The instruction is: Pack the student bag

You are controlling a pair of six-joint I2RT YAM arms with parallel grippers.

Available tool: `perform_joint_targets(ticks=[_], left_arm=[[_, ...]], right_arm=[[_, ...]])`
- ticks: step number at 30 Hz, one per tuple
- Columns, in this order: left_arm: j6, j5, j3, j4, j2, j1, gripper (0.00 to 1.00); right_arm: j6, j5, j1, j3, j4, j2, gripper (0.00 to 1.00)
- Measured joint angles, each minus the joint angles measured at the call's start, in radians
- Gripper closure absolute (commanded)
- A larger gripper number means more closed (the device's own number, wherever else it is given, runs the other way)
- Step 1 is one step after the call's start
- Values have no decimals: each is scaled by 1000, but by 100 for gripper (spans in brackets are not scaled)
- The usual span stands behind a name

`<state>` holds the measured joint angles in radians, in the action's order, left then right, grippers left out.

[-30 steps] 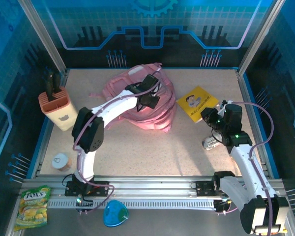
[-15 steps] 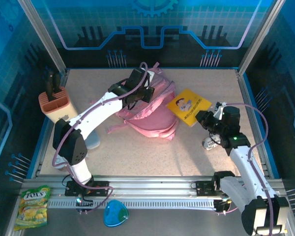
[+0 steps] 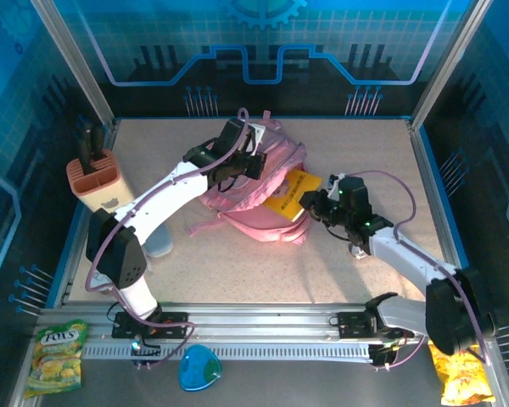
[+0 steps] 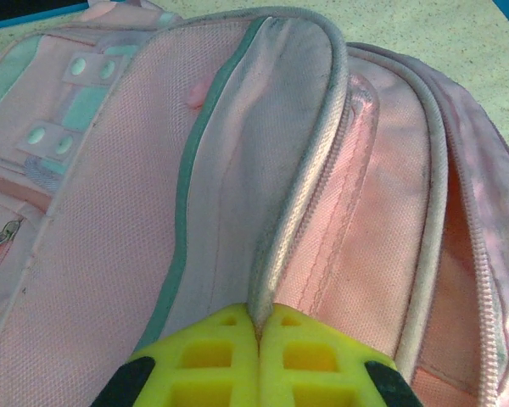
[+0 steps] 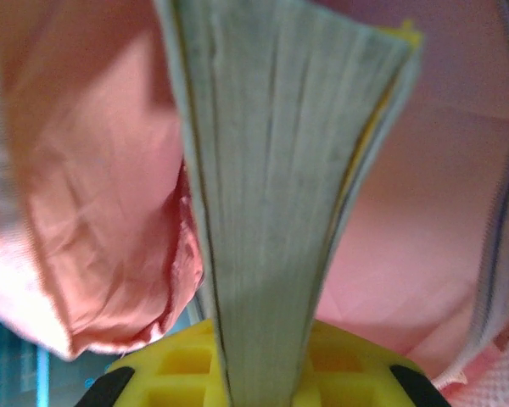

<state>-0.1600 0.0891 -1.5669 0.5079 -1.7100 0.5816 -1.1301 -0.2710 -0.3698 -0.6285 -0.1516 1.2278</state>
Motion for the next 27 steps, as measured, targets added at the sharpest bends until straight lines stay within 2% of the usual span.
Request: perform_joint_targets(ticks=[5,10,15,16,20,23,27], left_arm=[[-7,-2,9,-14,8,0,100],[-23,-8,21,-21,13,0,100],[-29,-8,26,-26,17,0,100],[-33,-8,26,-27,17,0,100],[-48,-8,27,-28,17,-2,100],[-53,-8,28,-28,17,-6,100],[-69,-12,34,-36,19,-14,100]], right_arm=[[-51,83,-37,-31,-97,136,100],[-83,121,-76,-151,-166,305,100],[-133,109,-101,-257,-262,483,93],[-143,102,-103,-276,-279,517,89],[-163,68,-103,-317,-306,588,51],[-164,34,-105,-328,-293,595,38],[-168,2,-100,-308,-284,578,27]])
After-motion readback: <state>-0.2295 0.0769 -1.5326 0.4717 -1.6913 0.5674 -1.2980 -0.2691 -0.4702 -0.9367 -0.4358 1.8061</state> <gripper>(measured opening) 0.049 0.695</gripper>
